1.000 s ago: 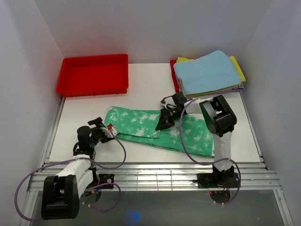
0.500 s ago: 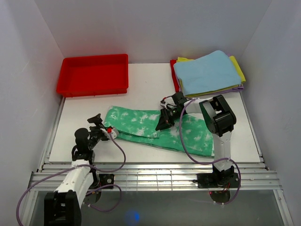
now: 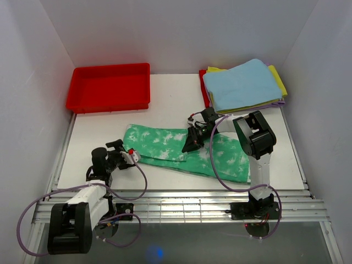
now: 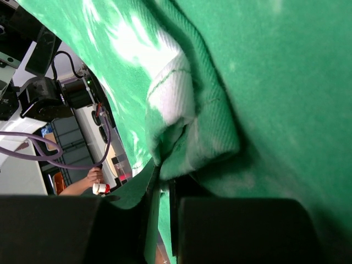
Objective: Fold and stack the trousers
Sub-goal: Fold the trousers
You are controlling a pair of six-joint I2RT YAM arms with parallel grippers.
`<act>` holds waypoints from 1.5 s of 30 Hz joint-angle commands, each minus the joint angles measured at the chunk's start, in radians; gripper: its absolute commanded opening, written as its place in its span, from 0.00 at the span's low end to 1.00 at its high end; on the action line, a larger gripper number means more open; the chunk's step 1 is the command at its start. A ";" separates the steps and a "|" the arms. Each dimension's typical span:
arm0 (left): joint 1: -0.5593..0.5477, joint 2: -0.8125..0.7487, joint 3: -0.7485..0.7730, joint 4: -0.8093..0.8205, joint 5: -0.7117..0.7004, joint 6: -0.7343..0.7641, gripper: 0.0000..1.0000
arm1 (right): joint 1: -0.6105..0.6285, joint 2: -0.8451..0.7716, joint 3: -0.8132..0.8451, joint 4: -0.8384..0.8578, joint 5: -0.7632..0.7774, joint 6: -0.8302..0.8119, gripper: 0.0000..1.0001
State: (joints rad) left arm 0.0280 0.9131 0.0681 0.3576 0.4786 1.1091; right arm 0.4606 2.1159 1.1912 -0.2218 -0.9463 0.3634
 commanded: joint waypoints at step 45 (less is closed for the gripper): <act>0.059 -0.016 0.036 -0.178 -0.066 0.307 0.98 | 0.012 -0.010 -0.005 -0.129 0.228 -0.072 0.08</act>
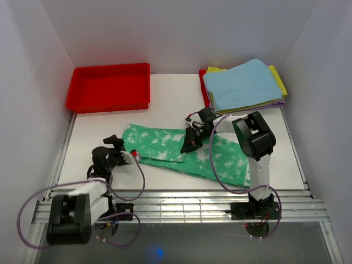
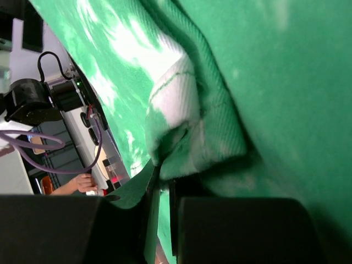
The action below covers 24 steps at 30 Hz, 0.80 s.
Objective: Fold and stack the trousers
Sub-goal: Fold the trousers
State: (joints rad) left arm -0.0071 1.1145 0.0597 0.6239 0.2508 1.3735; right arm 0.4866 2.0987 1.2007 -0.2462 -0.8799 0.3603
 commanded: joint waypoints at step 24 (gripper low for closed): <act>0.171 -0.392 0.532 -1.281 0.780 -0.152 0.89 | -0.008 -0.222 -0.004 -0.205 0.151 -0.199 0.80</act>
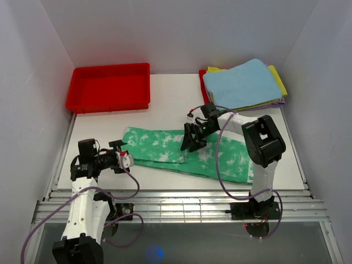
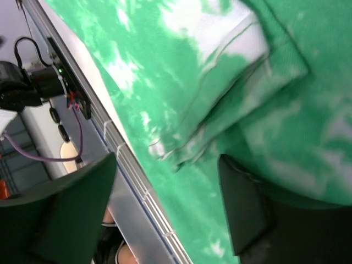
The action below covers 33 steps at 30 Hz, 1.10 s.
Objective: Fold and stack the trousers
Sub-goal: Fold the trousers
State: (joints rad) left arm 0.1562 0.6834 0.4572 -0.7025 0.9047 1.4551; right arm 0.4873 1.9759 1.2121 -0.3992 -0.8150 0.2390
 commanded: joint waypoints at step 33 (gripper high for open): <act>0.194 1.266 0.721 -0.093 -0.024 -1.218 0.61 | -0.035 0.137 0.345 -0.487 0.361 -0.632 0.62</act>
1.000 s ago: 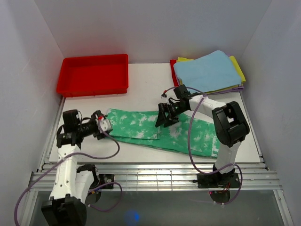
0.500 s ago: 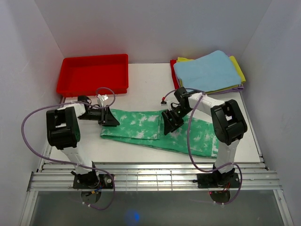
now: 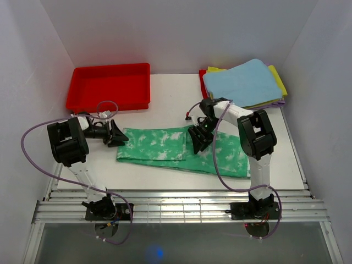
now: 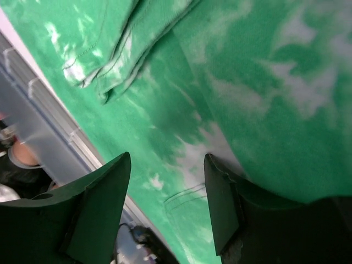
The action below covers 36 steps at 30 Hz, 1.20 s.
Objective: Fold and stack the trousers
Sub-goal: Fold the trousers
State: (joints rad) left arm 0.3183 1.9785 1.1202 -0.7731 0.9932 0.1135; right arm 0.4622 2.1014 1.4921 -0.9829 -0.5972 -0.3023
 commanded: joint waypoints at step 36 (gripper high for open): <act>-0.025 0.034 0.144 0.059 0.173 0.043 0.53 | 0.131 0.201 0.234 0.095 -0.105 -0.060 0.48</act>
State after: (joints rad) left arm 0.3119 1.9747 1.2827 -0.8879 1.1465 0.2829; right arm 0.5850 2.2498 1.6966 -0.8711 -0.7670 -0.3225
